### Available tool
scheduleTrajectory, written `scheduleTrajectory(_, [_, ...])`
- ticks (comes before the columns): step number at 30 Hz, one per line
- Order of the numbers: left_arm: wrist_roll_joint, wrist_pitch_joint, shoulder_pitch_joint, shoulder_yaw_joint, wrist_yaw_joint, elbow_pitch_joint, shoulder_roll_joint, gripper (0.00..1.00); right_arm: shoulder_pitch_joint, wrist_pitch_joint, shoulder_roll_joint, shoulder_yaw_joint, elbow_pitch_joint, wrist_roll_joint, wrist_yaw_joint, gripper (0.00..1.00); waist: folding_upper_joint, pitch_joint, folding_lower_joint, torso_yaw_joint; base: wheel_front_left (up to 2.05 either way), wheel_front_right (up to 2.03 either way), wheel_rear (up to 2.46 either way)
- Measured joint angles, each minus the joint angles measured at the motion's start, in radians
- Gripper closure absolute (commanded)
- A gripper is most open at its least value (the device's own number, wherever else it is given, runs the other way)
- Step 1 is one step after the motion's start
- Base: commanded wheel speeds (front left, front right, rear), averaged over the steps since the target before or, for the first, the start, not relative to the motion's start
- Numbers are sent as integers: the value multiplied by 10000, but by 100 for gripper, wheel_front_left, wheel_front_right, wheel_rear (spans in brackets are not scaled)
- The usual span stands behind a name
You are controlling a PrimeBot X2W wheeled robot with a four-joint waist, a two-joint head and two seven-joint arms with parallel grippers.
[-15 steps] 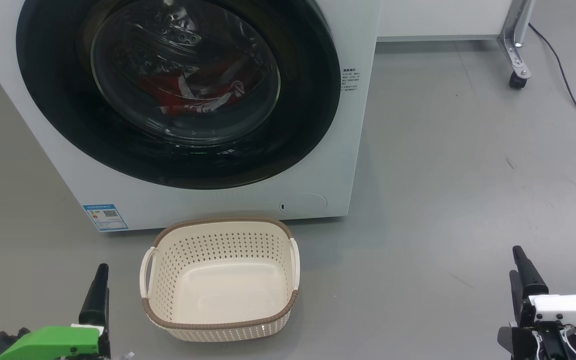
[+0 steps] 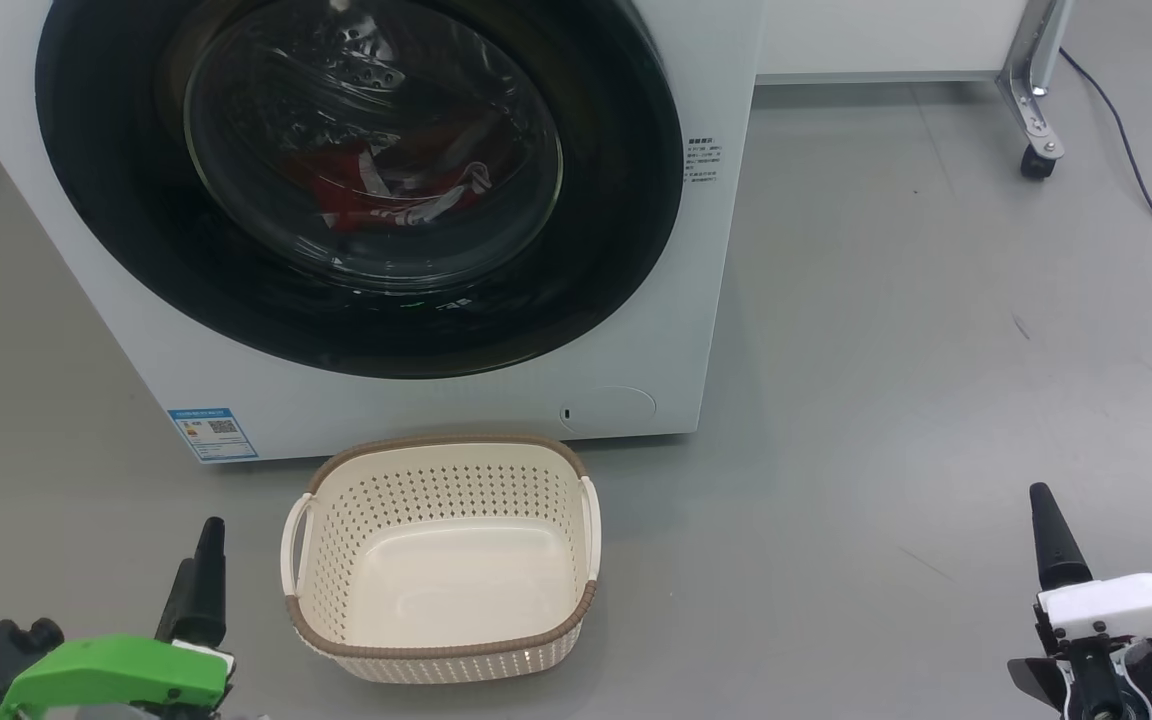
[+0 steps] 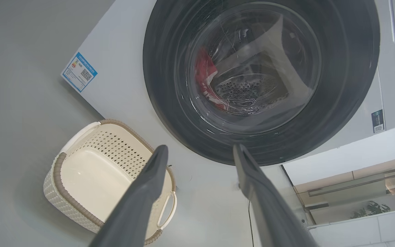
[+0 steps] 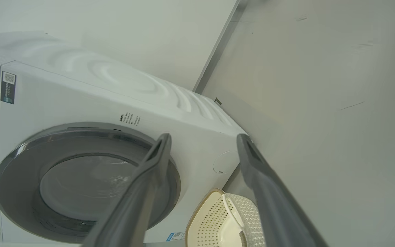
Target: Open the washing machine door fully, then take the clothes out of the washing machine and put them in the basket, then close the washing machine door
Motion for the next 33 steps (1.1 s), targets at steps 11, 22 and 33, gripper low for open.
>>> scheduleTrajectory(11, [2213,-376,-171,-550,516,-23,305,0,-182,-391,-504,863,38,-2349,-385,0,0,-9,0,28,0,0,0])
scheduleTrajectory(22, [4533,-765,-256,-1198,968,-341,468,0,-278,-794,-669,1770,63,-4548,-872,0,0,-4,0,62,0,0,0])
scheduleTrajectory(33, [6286,-1143,-257,-1687,1246,-474,485,0,-338,-1168,-686,2349,58,-6128,-1137,0,0,7,0,61,0,0,0])
